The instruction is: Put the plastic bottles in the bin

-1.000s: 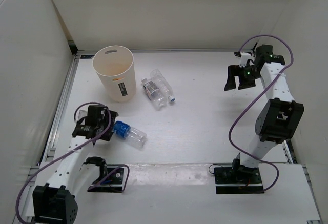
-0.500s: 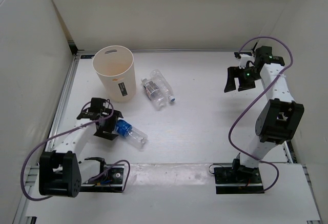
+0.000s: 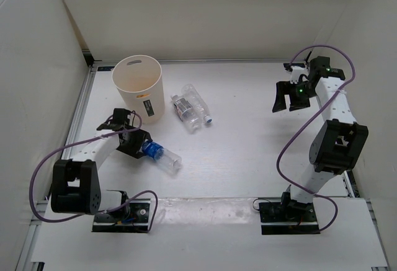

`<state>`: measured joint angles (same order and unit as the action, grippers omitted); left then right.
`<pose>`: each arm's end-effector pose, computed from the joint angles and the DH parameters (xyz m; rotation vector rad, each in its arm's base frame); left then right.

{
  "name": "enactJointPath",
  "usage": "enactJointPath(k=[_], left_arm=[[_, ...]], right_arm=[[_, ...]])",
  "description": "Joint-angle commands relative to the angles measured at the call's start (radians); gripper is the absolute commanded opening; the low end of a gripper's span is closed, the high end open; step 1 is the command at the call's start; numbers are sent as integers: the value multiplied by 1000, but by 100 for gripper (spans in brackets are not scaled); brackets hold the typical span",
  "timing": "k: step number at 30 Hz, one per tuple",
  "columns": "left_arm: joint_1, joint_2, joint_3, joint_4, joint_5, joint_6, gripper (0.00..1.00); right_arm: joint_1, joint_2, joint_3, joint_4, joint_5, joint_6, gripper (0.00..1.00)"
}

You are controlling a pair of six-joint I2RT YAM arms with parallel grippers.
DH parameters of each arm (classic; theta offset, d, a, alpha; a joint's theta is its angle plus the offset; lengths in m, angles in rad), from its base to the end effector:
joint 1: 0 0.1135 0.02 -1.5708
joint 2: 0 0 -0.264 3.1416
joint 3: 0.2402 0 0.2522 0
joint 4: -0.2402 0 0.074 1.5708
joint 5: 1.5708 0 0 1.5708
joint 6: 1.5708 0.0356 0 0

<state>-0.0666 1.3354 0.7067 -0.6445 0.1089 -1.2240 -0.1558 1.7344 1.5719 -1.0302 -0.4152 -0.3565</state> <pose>0.2232 -0.0188 0.1701 -1.5896 2.4772 -0.3935 0.3517 -0.0407 0.2945 -0.3711 2.6213 0.4108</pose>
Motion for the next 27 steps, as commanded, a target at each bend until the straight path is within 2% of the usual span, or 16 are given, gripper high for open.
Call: enactJointPath(k=[1,8,12,16,20,27], left_arm=[[7,-38,31,-9,2,23,65],[5,-113,53,-98,-64,37,56],[7,-202,112,-171,-155,73,51],[8,-287,186,-249,-262,133,50],[7,-361,296,-262,-385,255,50],[7,-363,556,-228,-459,512,50]], right_arm=[[-7,-16,-10,2,0,-10,90],[-10,1,-10,10,-5,-6,90],[-10,10,-4,13,-10,-1,90],[-10,19,2,12,-16,-1,90],[-19,22,4,13,-19,1,90],[-16,25,7,16,-28,4,90]])
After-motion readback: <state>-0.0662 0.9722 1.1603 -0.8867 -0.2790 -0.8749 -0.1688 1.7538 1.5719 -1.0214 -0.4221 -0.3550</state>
